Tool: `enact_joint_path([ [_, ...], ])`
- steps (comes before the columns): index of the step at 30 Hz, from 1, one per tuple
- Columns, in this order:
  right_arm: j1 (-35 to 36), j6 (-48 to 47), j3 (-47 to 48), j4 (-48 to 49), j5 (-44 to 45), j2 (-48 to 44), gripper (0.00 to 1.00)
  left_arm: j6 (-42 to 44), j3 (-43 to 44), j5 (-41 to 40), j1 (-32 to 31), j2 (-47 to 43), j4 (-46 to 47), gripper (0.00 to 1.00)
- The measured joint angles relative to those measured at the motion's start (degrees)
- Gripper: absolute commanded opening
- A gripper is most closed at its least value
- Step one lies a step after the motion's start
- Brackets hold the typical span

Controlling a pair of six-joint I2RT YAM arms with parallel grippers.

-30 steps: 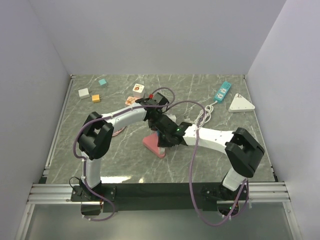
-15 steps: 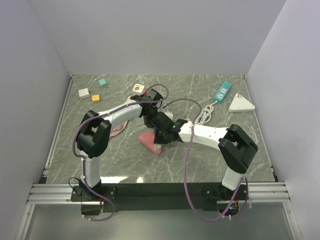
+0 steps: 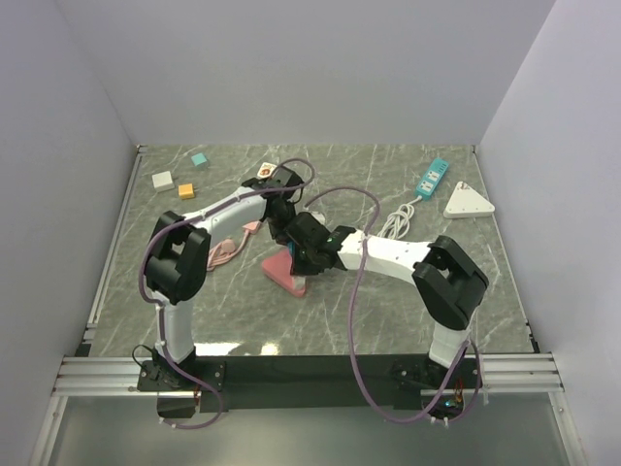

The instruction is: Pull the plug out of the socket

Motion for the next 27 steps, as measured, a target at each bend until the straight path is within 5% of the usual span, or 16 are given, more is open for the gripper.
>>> enact_joint_path([
  [20,0.37,-3.30,1.16,9.18,2.27,3.74,0.00,0.85,6.19,5.49,5.22,-0.07,-6.23,0.00],
  [27,0.35,-2.75,-2.54,13.57,0.33,1.29,0.00,4.33,13.07,10.75,12.83,-0.13,-6.21,0.00],
])
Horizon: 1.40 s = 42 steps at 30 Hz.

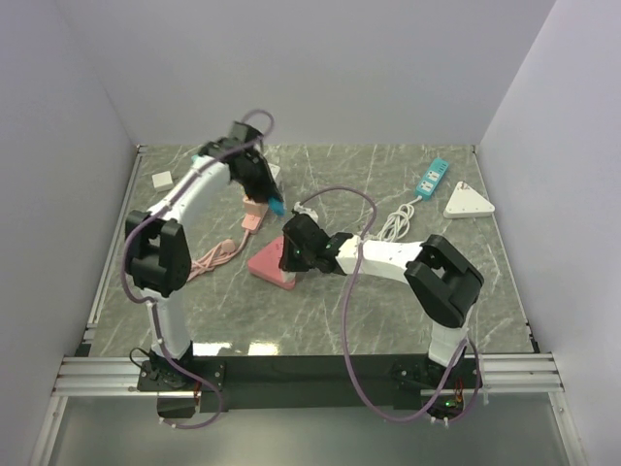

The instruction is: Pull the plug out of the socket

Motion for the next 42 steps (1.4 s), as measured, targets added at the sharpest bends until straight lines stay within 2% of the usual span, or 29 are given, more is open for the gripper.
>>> enact_joint_path([
  [4,0.26,-0.02,-2.19,-0.07,-0.96,-2.16,0.00,1.92,6.32,0.81,6.51,0.00,1.95,0.00],
  [8,0.66,-0.46,-3.23,-3.06,-0.98,-4.31,0.00,3.61,9.07,0.81,10.95,0.81,1.77,0.00],
  [16,0.33,-1.18,-5.01,-13.25,0.59,-9.38,0.00,5.25,18.45,2.84,21.75,10.54,2.60,0.00],
  [22,-0.59,-2.64,-4.26,-19.28,1.16,-10.56,0.00,5.03,19.10,3.76,31.34,17.57,6.43,0.00],
  [26,-0.98,-3.69,-1.92,-23.19,1.31,-9.62,0.00,4.98,19.10,3.72,34.05,21.11,7.41,0.00],
  [30,-1.22,-4.13,0.59,-25.38,0.90,-8.15,0.00,5.01,19.37,3.58,34.42,23.47,7.39,0.07],
  [32,-1.29,-4.17,1.49,-26.21,0.68,-7.67,0.00,5.03,19.78,3.56,34.62,24.37,7.67,0.15],
  [33,-1.31,-4.24,1.92,-26.58,0.52,-7.43,0.00,5.05,19.78,3.56,34.69,24.70,7.89,0.29],
  [35,-1.38,-4.31,2.64,-27.15,0.31,-7.02,0.00,5.18,19.78,3.52,34.88,25.11,7.93,0.35],
  [36,-1.38,-4.35,2.82,-27.28,0.28,-6.93,0.00,5.16,19.78,3.52,35.10,25.22,8.02,0.49],
  [38,-1.38,-4.50,2.93,-27.52,0.28,-6.91,0.00,5.14,19.78,4.04,35.60,25.22,8.66,0.86],
  [39,-1.38,-4.55,2.95,-27.67,0.28,-6.91,0.00,5.22,19.91,4.37,35.87,24.96,9.44,0.99],
  [42,-1.42,-4.70,3.04,-27.89,0.26,-6.91,0.00,4.68,19.96,4.11,36.68,24.04,11.13,0.99],
])
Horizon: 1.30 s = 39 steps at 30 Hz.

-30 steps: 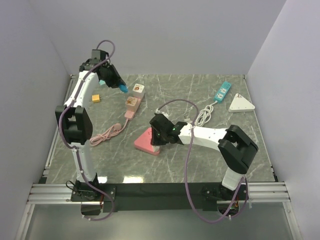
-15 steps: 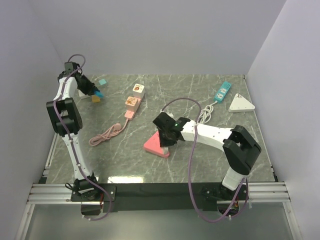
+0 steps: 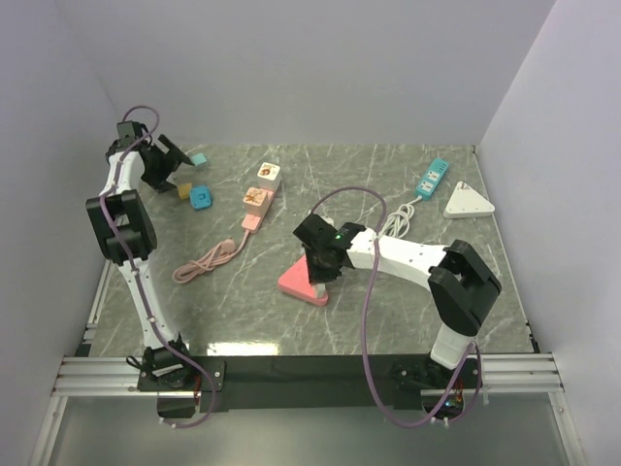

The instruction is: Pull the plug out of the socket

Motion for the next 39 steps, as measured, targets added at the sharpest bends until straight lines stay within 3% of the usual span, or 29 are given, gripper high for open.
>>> enact_joint_path([
  [8,-0.07,-0.26,0.68,-1.05,-0.17,0.00,0.00,-0.22,-7.91,-0.39,1.44,-5.03,0.46,0.99],
  [13,-0.66,-0.35,1.57,-1.25,-1.51,0.90,0.00,0.52,-24.85,2.16,-0.44,-22.10,2.38,0.97],
  [16,-1.25,-0.35,2.73,-0.39,-2.21,2.21,0.00,1.05,-37.68,5.64,-4.07,-35.50,6.56,0.77],
  [17,-1.46,-0.42,3.13,-0.17,-2.38,2.62,0.00,1.42,-41.72,6.71,-5.92,-39.56,7.54,0.62],
  [22,-3.04,-1.31,6.49,-0.24,-3.39,5.35,0.00,1.97,-54.97,10.80,-17.25,-50.38,11.30,0.30],
  [23,-3.54,-1.79,7.48,-0.15,-3.72,6.25,0.00,1.79,-56.83,11.37,-19.23,-51.01,12.04,0.27],
  [24,-4.11,-2.25,8.46,-0.02,-4.13,7.08,0.00,1.62,-58.58,11.87,-21.20,-51.28,12.68,0.17],
  [26,-5.11,-3.17,9.70,0.61,-4.87,8.20,0.00,1.07,-62.05,12.50,-24.76,-51.23,14.29,0.11],
  [33,-6.47,-5.25,11.28,0.83,-6.38,9.18,0.00,0.20,-66.95,12.07,-33.05,-46.58,18.99,0.04],
  [39,-6.47,-5.68,11.58,0.85,-7.63,9.29,0.00,-1.03,-66.42,11.58,-35.63,-41.55,23.23,0.03],
])
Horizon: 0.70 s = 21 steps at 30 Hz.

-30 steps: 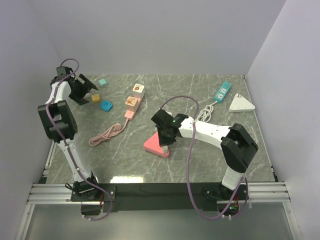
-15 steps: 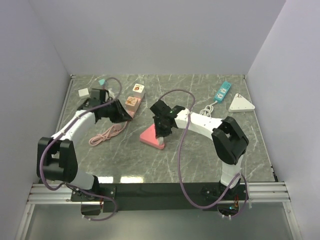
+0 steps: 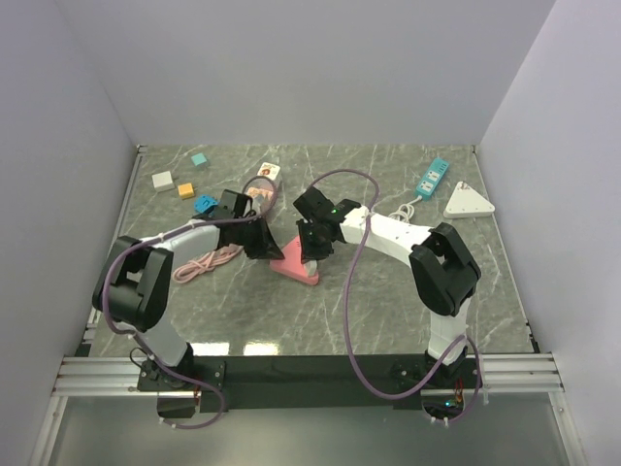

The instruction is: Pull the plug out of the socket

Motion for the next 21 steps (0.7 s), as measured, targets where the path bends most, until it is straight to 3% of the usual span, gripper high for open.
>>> enact_joint_path([
  [11,-0.09,0.13,0.00,-1.57,0.66,0.11,0.00,-2.43,4.98,-5.18,-10.40,6.08,4.28,0.00],
  [21,-2.47,4.44,-1.70,-1.64,1.70,-0.98,0.00,-7.76,3.39,-5.49,-11.13,8.41,10.93,0.00],
])
